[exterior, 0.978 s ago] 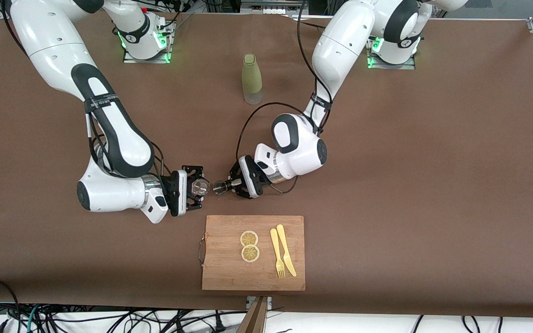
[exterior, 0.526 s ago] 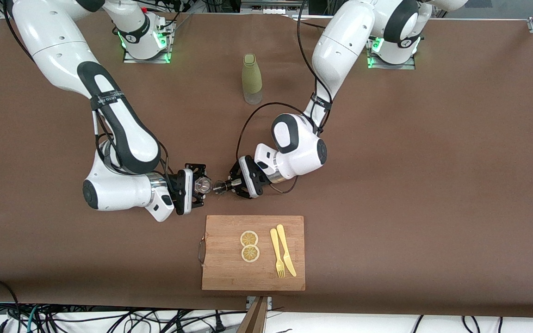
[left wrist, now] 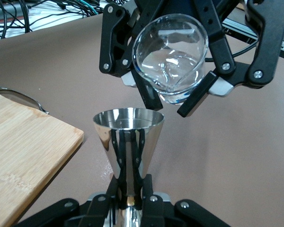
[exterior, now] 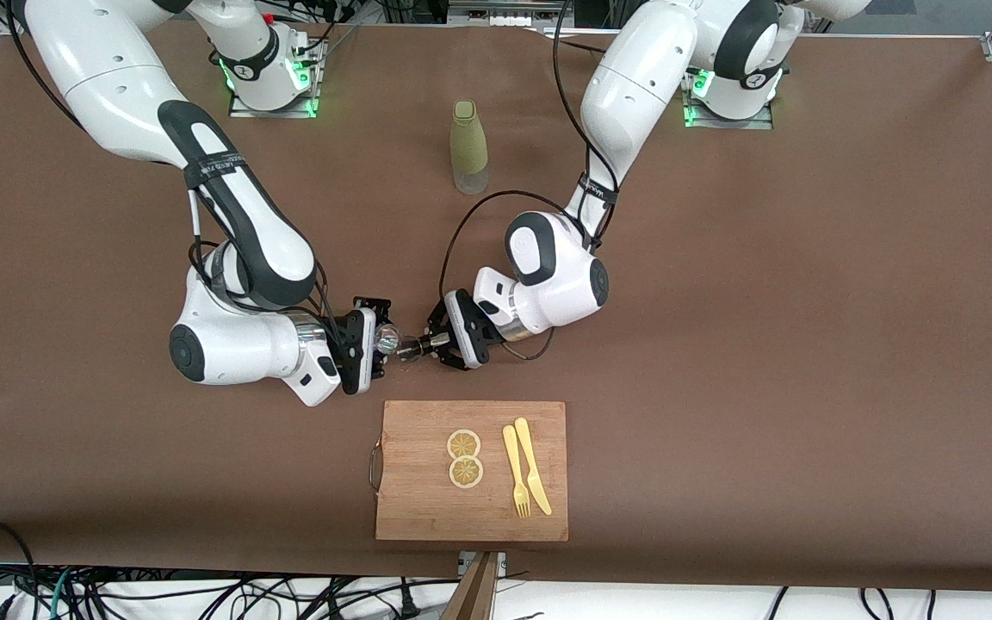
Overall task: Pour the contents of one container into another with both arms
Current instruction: 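Tilt the beaker with the right gripper to pour into the jigger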
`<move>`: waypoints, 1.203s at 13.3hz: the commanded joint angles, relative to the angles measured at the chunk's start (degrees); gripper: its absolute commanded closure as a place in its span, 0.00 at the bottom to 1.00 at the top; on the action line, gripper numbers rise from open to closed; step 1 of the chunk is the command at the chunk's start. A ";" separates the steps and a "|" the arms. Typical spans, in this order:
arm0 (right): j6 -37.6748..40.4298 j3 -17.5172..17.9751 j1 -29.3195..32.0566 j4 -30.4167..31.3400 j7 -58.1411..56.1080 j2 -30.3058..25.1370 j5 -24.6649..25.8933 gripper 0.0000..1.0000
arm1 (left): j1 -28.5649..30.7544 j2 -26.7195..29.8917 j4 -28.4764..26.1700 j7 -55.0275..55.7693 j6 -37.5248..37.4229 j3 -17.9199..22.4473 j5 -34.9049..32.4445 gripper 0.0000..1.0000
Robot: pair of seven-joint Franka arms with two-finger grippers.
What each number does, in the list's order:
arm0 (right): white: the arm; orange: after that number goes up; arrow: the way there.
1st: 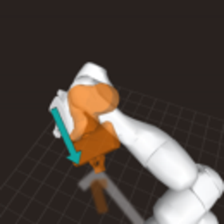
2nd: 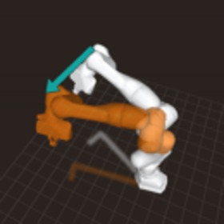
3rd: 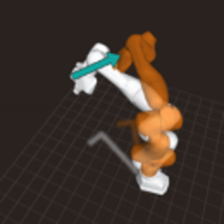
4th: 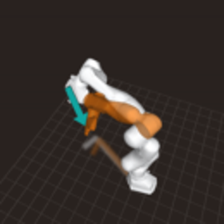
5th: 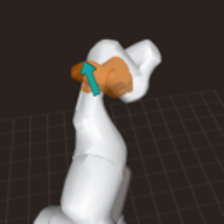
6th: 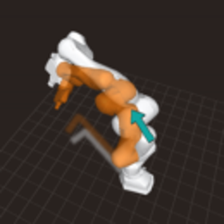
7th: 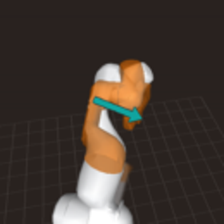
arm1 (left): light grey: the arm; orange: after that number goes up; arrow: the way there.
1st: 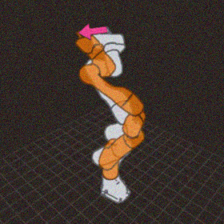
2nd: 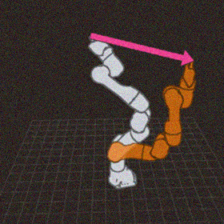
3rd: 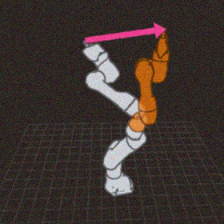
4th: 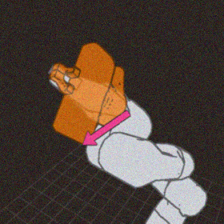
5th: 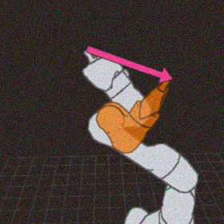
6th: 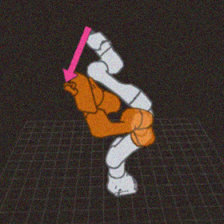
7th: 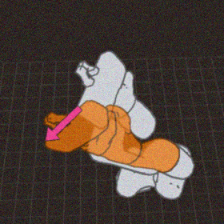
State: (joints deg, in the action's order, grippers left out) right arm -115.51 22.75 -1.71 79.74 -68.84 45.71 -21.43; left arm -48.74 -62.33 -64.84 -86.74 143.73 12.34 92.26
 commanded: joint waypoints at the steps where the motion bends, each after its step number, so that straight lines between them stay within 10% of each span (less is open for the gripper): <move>1: 0.19 0.45 0.22 0.50 2.13 -1.06 1.91 0.70 | -0.13 -0.51 0.95 -6.13 -0.56 0.66 4.14 1.00; 16: 0.02 0.36 -2.33 -1.52 8.02 -1.06 8.51 0.73 | 0.31 3.35 -6.26 -17.06 -2.58 0.23 8.20 1.00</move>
State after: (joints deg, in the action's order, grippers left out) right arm -115.72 22.90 -3.27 78.48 -62.86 45.37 -14.36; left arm -48.32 -62.26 -67.19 -100.30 142.07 12.75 97.87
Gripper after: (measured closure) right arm 0.727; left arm 0.784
